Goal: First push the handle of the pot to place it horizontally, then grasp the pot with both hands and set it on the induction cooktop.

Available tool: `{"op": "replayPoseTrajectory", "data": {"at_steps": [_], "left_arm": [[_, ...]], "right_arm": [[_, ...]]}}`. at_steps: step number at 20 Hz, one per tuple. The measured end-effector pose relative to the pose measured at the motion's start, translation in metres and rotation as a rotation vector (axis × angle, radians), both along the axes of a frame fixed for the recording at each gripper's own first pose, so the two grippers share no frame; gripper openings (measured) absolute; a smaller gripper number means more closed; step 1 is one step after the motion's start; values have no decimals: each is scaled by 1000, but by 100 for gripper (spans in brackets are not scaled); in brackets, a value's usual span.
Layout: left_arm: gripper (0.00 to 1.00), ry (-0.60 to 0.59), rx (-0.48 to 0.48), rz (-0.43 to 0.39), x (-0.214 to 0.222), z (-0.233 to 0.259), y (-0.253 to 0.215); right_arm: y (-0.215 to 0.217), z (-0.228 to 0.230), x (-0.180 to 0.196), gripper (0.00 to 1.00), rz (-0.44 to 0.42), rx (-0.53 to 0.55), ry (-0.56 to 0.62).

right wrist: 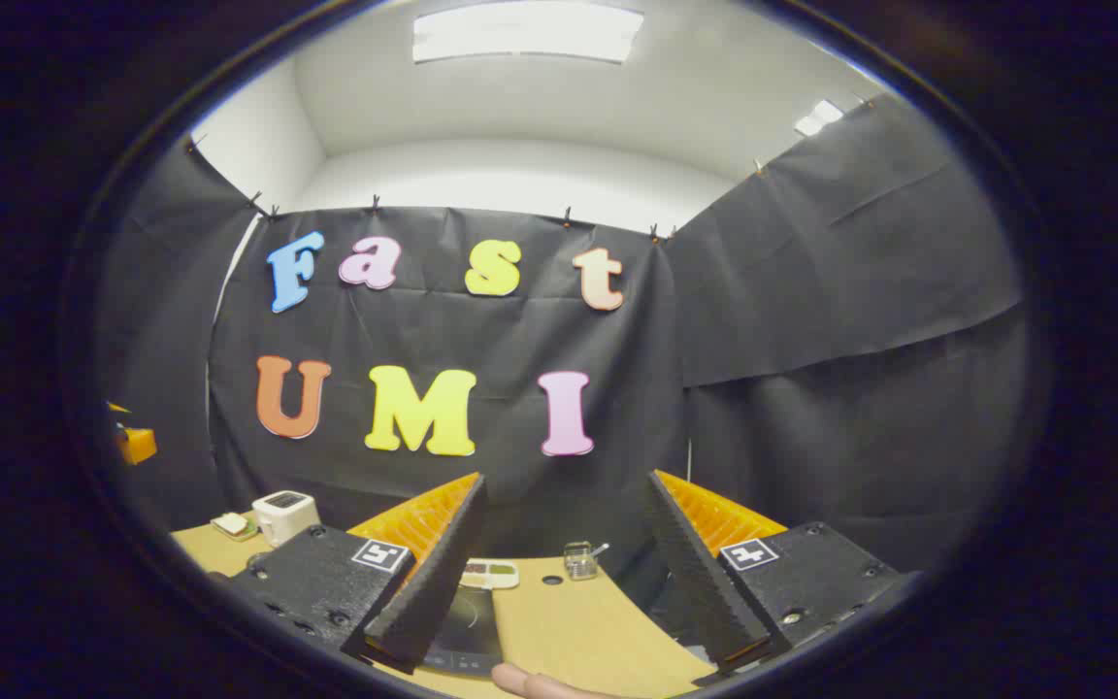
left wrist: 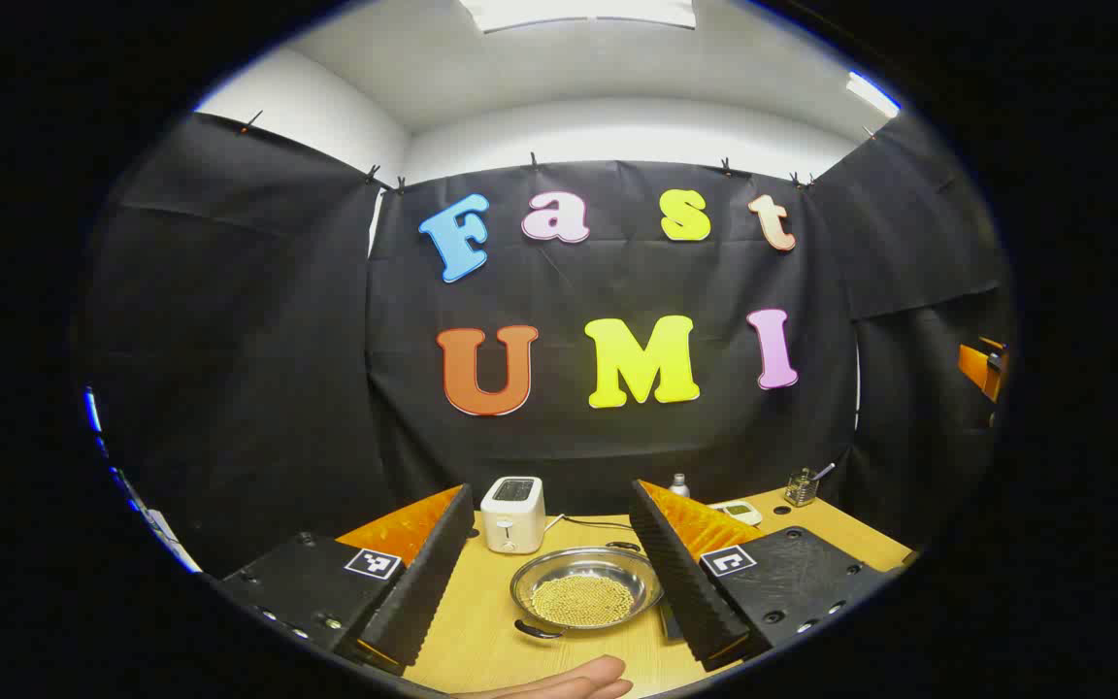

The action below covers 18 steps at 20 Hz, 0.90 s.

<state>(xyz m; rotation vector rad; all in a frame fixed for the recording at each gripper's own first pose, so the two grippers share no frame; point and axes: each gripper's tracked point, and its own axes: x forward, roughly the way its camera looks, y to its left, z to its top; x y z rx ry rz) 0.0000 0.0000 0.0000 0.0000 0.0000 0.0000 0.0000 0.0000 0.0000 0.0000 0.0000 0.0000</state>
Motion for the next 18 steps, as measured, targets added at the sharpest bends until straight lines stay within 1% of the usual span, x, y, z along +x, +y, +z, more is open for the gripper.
{"op": "replayPoseTrajectory", "data": {"at_steps": [1, 4, 6, 7, 8, 11, 12, 13, 15, 16, 17, 18], "left_arm": [[96, 1, -5, -1, 0, 0, -2], [96, 1, -27, -23, -2, -1, -9], [96, -2, -27, -31, -3, -1, -12], [96, -4, -22, -31, -3, -2, -14], [96, -8, -18, -27, -3, -2, -14], [96, -16, -23, -9, -1, -4, -13], [96, -20, -25, -8, 0, -4, -14], [96, -17, -27, -9, 1, -8, -15], [96, -16, -30, -25, 5, -14, -19], [96, -31, -28, -10, 6, -15, -18], [96, -34, -24, 8, 8, -16, -14], [96, -14, -25, 4, 10, -27, -19]], "right_arm": [[3, -2, -2, 100, 9, 1, 7], [9, -8, -11, 98, 38, 17, 30], [10, -5, -14, 98, 48, 9, 19], [11, -4, -15, 100, 51, 4, 16], [13, -4, -17, 98, 53, 1, 17], [17, -3, -19, 98, 64, 3, 15], [18, -4, -19, 100, 65, -1, 11], [19, -3, -19, 98, 67, -7, 6], [23, -5, -21, 98, 77, -17, -2], [26, -8, -21, 98, 85, -19, 1], [29, -11, -23, 100, 93, -20, 5], [32, -12, -24, 100, 101, -21, 3]]}}
